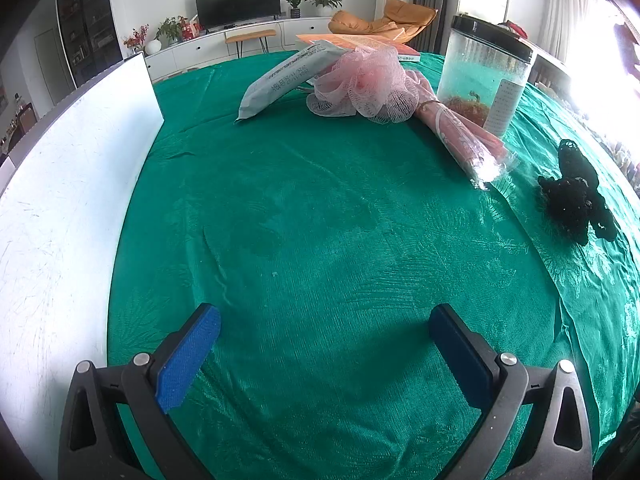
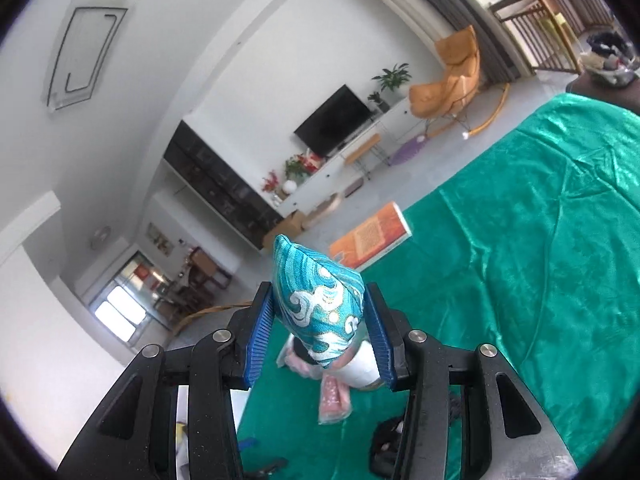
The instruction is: Organize soft objects
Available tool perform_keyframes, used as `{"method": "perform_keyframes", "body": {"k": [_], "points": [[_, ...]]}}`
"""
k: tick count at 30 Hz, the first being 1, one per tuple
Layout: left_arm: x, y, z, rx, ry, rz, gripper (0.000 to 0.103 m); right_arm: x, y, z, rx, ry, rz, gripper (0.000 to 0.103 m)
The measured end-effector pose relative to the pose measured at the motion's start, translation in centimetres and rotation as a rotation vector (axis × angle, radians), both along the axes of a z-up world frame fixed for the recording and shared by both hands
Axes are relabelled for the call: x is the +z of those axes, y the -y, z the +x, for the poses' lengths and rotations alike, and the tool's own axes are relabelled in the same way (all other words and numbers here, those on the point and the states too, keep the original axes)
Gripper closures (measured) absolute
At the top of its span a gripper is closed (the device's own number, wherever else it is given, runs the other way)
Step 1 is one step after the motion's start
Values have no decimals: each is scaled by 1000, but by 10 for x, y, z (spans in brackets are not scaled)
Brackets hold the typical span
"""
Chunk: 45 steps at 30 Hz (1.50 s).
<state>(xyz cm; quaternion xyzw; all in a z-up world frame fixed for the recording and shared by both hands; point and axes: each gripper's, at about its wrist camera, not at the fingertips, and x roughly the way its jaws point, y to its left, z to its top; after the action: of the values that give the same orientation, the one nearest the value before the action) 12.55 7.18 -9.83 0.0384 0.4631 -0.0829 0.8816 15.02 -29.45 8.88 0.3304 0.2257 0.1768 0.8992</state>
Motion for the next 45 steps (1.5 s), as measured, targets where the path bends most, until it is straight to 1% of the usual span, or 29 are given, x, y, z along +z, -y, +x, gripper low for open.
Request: {"method": "perform_keyframes", "body": {"k": [1, 2, 3, 5, 7, 9, 10, 11, 12, 13, 14, 15, 16, 18, 20, 22, 24, 27, 29, 31, 33, 36, 38, 45], "points": [[0, 0, 0, 0, 0, 0, 0, -1, 2, 5, -52, -26, -61, 56], [0, 0, 0, 0, 0, 0, 0, -3, 7, 12, -99, -69, -146, 55], [0, 0, 0, 0, 0, 0, 0, -12, 5, 22, -118, -115, -227, 55], [0, 0, 0, 0, 0, 0, 0, -48, -1, 46, -132, -250, -355, 55], [0, 0, 0, 0, 0, 0, 0, -91, -4, 65, -147, -372, -414, 55], [0, 0, 0, 0, 0, 0, 0, -127, -6, 73, -151, -462, -450, 55], [0, 0, 0, 0, 0, 0, 0, -142, -9, 74, -150, -507, -474, 53], [0, 0, 0, 0, 0, 0, 0, -148, -13, 68, -155, -520, -492, 50], [-1, 0, 0, 0, 0, 0, 0, -146, -16, 64, -172, -480, -528, 33], [-1, 0, 0, 0, 1, 0, 0, -144, -20, 58, -174, -498, -555, 22], [-1, 0, 1, 1, 1, 0, 0, -142, -22, 54, -169, -515, -567, 20], [-1, 0, 1, 1, 1, 0, 0, -140, -22, 50, -161, -515, -564, 21], [-1, 0, 1, 1, 1, -1, 0, -136, -21, 43, -162, -494, -559, 21], [-1, 0, 1, 1, 1, -1, 0, -125, -19, 24, -192, -450, -566, 21], [-2, 0, 1, 1, 1, -1, 0, -115, -18, 2, -220, -426, -561, 21], [-2, 0, 1, 1, 1, -1, 0, -116, -19, -19, -246, -418, -555, 21], [-1, 0, 1, 0, 1, -1, 0, -115, -29, -42, -276, -423, -574, 21], [-2, 0, 1, 0, 1, -1, 0, -122, -38, -56, -304, -433, -626, 21], [-2, 0, 1, 0, 1, -1, 0, -123, -45, -58, -294, -456, -660, 21], [-2, 0, 1, 0, 1, -1, 0, -127, -41, -56, -314, -472, -675, 21], [-2, 0, 1, 0, 2, -1, 0, -135, -38, -54, -316, -522, -679, 20], [-2, 0, 1, 0, 1, -1, 0, -138, -38, -52, -313, -518, -694, 18], [-2, 0, 1, 0, 1, -1, 0, -140, -36, -52, -310, -518, -687, 16], [-2, 0, 1, 0, 1, -1, 0, -139, -34, -52, -306, -518, -689, 15]]}}
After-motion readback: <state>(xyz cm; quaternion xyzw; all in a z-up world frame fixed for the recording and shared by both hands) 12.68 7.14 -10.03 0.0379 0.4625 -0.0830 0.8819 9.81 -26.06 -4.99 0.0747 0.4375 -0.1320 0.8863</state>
